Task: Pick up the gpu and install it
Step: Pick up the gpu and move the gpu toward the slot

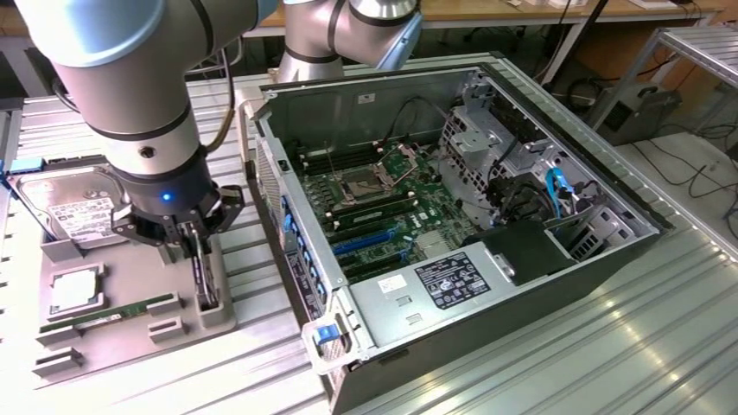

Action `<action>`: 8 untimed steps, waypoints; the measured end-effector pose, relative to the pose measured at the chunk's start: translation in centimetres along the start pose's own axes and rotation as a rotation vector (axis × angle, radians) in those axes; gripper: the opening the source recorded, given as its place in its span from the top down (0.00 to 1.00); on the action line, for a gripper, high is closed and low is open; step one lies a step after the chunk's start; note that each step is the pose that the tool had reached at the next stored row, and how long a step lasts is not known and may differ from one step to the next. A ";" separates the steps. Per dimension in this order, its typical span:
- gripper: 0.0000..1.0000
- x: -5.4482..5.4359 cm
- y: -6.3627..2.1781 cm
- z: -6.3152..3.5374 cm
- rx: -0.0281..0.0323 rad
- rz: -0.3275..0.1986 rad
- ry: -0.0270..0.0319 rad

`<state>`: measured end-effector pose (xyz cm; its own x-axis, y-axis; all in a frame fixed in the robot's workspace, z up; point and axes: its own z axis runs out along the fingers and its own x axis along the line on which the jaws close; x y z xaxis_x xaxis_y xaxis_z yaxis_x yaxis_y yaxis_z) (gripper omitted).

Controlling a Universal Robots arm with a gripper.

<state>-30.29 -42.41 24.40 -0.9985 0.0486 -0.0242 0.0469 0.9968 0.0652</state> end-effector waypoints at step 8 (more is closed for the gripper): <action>0.74 -0.3 0.01 0.00 -0.0008 -0.039 0.0028</action>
<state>-29.96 -42.42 24.41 -0.9997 0.0091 -0.0240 0.0075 0.9979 0.0651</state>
